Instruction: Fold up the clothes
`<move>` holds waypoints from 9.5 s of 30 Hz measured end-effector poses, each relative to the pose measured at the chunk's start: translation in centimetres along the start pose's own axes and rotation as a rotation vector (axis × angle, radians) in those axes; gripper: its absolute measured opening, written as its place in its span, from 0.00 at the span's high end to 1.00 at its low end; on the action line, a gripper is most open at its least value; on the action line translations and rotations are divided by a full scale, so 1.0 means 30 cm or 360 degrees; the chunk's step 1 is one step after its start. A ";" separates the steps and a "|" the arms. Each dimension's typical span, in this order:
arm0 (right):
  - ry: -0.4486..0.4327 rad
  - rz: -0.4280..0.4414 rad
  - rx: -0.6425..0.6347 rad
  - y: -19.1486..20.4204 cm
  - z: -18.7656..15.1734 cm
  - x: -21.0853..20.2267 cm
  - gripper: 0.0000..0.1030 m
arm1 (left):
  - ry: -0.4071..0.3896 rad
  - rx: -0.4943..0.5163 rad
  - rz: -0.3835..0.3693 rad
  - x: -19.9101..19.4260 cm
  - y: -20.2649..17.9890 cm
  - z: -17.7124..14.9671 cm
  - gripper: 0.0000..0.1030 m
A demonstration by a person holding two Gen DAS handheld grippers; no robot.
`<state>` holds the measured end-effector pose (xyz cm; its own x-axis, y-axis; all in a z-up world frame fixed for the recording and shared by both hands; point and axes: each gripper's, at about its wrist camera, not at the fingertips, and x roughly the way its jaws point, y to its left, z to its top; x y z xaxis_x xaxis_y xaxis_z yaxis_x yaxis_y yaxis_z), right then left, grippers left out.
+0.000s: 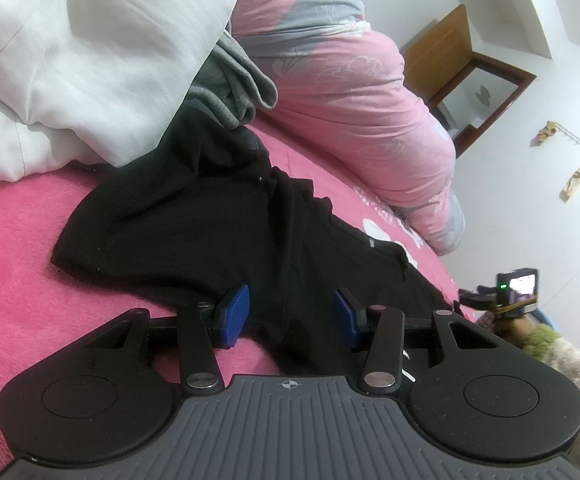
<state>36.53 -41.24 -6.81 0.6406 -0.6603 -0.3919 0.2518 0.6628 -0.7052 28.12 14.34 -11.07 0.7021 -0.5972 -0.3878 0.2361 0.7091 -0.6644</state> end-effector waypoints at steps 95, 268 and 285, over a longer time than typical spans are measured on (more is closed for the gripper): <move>-0.0185 0.2150 0.0361 0.945 0.549 -0.932 0.99 | -0.0296 0.0114 0.0643 -0.122 -0.006 0.052 0.74; -0.0402 0.1305 0.0526 0.544 0.417 -0.798 0.79 | 0.0114 0.0460 0.0264 0.010 -0.166 -0.096 0.53; -0.0127 0.1747 0.0682 0.659 0.418 -0.655 0.95 | 0.0113 0.0472 0.0271 0.008 -0.171 -0.100 0.53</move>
<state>38.02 -10.74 -5.63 0.7052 0.3510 -0.6160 -0.2489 0.9361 0.2484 25.08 9.43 -9.69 0.7021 -0.4784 -0.5274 0.3119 0.8725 -0.3762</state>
